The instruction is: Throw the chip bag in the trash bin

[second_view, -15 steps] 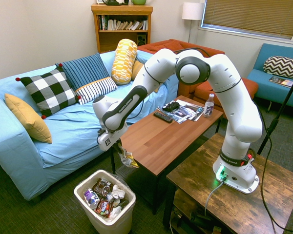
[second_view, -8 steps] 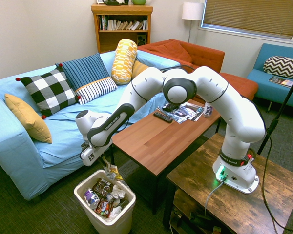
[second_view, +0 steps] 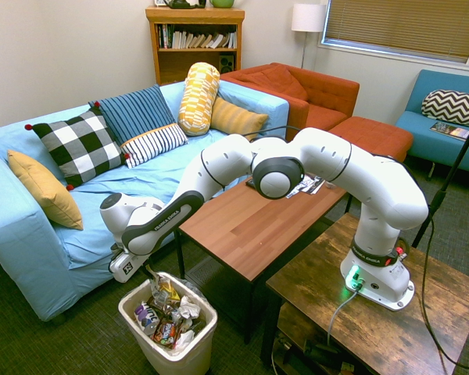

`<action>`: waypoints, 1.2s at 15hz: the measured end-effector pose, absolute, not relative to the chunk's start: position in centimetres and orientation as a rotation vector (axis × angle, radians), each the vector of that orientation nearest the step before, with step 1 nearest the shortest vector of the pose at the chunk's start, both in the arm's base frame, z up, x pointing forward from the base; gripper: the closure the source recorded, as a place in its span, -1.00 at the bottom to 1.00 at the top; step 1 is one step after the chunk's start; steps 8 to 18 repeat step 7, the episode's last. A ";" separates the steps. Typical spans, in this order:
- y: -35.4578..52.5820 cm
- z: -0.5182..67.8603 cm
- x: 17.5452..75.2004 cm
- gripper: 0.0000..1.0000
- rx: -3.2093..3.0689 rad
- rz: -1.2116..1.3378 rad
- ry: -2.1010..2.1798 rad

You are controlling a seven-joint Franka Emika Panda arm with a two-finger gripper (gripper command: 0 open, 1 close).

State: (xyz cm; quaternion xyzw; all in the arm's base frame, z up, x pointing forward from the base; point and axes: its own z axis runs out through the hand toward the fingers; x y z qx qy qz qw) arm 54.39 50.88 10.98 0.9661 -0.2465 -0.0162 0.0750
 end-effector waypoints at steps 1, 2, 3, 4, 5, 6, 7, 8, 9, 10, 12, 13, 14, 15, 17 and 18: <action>50.8 10.9 54.5 -1.00 2.896 -0.052 -0.742; 50.7 10.9 54.5 -1.00 2.896 -0.053 -0.746; 50.7 11.0 54.6 -1.00 2.898 -0.055 -0.750; 50.8 11.2 54.7 -1.00 2.900 -0.056 -0.752; 50.8 11.2 54.7 -1.00 2.902 -0.055 -0.752; 50.8 11.3 54.7 -1.00 2.903 -0.055 -0.753; 50.8 11.4 54.8 -1.00 2.902 -0.056 -0.751; 50.8 11.4 54.8 -1.00 2.902 -0.056 -0.751; 50.8 11.4 54.8 -1.00 2.902 -0.056 -0.751; 50.8 11.4 54.8 -1.00 2.902 -0.056 -0.751; 50.8 11.4 54.8 -1.00 2.902 -0.056 -0.751; 50.8 11.4 54.8 -1.00 2.902 -0.056 -0.751; 50.8 11.4 54.8 -1.00 2.902 -0.056 -0.751; 50.8 11.4 54.8 -1.00 2.902 -0.056 -0.751; 50.8 11.4 54.8 -1.00 2.902 -0.056 -0.751; 50.8 11.4 54.8 -1.00 2.902 -0.056 -0.751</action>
